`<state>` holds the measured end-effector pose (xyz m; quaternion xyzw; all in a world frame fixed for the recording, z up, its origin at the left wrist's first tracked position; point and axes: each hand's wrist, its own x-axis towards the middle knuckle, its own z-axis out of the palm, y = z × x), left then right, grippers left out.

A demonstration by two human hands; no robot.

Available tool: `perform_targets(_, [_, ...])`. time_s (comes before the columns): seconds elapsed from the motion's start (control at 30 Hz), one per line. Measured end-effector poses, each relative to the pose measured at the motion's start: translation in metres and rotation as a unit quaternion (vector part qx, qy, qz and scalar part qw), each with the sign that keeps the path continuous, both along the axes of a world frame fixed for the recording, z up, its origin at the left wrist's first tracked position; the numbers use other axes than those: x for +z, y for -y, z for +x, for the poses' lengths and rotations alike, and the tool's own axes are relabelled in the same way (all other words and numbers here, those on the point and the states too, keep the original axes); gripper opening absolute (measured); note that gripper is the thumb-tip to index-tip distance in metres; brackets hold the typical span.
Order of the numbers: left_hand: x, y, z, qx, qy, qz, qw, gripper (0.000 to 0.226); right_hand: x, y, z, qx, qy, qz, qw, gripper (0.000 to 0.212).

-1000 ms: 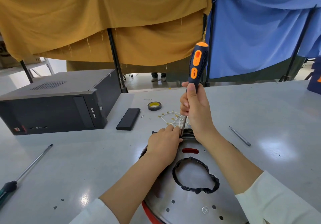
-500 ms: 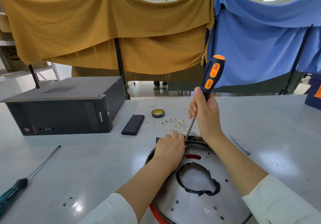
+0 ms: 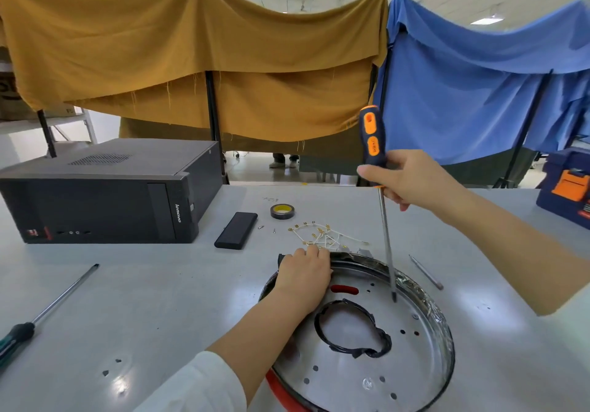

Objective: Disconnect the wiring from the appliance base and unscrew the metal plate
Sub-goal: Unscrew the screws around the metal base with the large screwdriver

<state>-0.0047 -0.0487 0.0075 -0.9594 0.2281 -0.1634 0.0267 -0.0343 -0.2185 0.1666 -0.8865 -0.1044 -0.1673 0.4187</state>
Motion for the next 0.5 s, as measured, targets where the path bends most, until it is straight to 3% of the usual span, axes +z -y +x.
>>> perform_targets(0.13, [-0.001, -0.001, 0.0, 0.004, 0.0, 0.004, 1.0, 0.031, -0.005, 0.005, -0.001, -0.02, 0.028, 0.147, 0.989, 0.022])
perform_targets(0.23, [-0.002, -0.001, 0.001, 0.003, 0.001, 0.004, 1.0, 0.031, -0.009, 0.007, -0.002, -0.015, 0.053, 0.192, 0.98, 0.013])
perform_targets(0.33, [0.0, -0.001, 0.001, 0.004, -0.003, 0.005, 1.0, 0.032, -0.02, 0.007, -0.004, 0.044, 0.004, 0.148, 0.988, 0.007])
perform_targets(0.43, [0.001, 0.0, 0.0, 0.008, -0.005, 0.009, 1.0, 0.032, -0.042, 0.0, -0.005, 0.077, -0.055, 0.065, 0.993, 0.016])
perform_targets(0.5, [0.002, 0.0, -0.001, 0.007, -0.007, 0.006, 1.0, 0.032, -0.059, -0.006, -0.004, 0.099, -0.075, 0.077, 0.989, 0.022])
